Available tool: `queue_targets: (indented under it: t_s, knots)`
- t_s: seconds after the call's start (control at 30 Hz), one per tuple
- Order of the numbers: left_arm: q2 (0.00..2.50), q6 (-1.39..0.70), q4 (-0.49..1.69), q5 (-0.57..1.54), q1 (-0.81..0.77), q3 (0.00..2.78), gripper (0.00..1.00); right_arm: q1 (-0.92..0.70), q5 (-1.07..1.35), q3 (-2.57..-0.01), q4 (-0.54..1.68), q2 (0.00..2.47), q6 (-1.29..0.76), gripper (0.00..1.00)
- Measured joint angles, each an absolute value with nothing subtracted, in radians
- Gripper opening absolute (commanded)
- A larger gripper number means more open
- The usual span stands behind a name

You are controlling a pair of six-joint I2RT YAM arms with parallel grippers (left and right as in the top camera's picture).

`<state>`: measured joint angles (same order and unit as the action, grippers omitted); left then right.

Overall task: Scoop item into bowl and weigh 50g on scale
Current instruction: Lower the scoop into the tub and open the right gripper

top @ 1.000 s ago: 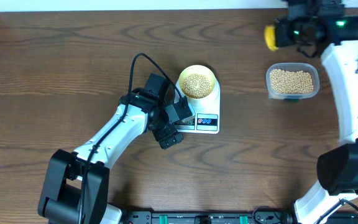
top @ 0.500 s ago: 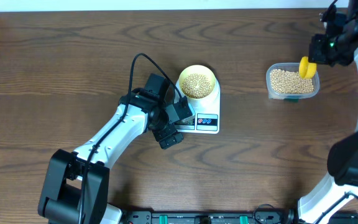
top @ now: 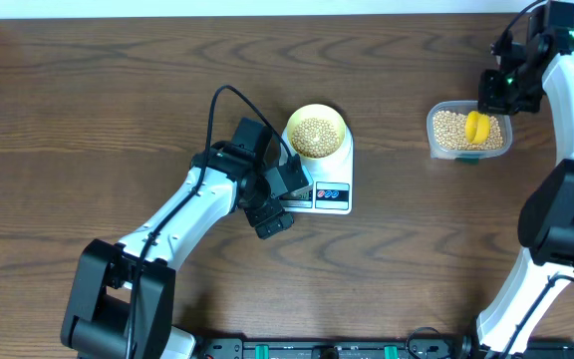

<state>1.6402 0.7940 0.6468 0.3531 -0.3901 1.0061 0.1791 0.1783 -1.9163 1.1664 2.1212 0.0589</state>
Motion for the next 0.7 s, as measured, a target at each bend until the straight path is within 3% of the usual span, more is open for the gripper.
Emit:
queue_targets:
  t_s: [0.57, 0.63, 0.67, 0.7]
  knots:
    - [1.64, 0.794, 0.647, 0.353, -0.39, 1.006, 0.98, 0.165, 0.186, -1.922, 1.211, 2.135, 0.062, 0.02]
    - [1.64, 0.794, 0.647, 0.353, -0.39, 1.006, 0.98, 0.165, 0.186, -1.922, 1.209, 2.135, 0.061, 0.16]
    - [1.64, 0.794, 0.647, 0.353, -0.39, 1.006, 0.98, 0.165, 0.184, -1.922, 1.211, 2.135, 0.059, 0.32]
    - [1.64, 0.794, 0.647, 0.353, -0.39, 1.006, 0.98, 0.165, 0.179, -1.922, 1.21, 2.136, 0.061, 0.4]
